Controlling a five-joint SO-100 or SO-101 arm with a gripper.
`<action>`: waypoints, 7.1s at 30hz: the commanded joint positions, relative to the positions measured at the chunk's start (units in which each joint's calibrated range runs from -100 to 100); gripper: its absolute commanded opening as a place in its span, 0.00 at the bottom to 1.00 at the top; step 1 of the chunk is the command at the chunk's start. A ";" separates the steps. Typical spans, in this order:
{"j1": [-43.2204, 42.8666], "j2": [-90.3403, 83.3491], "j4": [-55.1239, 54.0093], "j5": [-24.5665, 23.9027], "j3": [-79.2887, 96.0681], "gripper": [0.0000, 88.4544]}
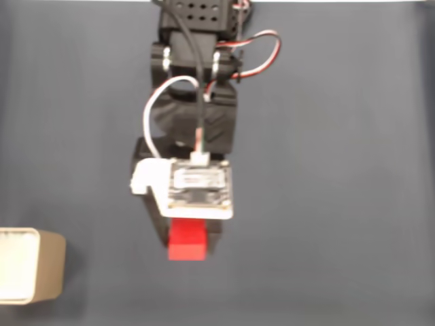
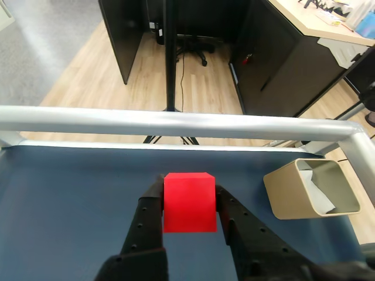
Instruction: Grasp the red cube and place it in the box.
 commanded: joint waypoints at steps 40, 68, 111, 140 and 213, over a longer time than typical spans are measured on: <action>18.02 26.66 -2.13 -1.71 -33.40 0.08; 24.13 40.18 -6.31 -2.93 -46.00 0.08; 25.19 40.61 -4.43 -6.64 -47.18 0.40; 25.05 38.79 -6.97 -5.57 -47.00 0.76; -6.55 -70.39 -21.39 -6.79 89.31 0.00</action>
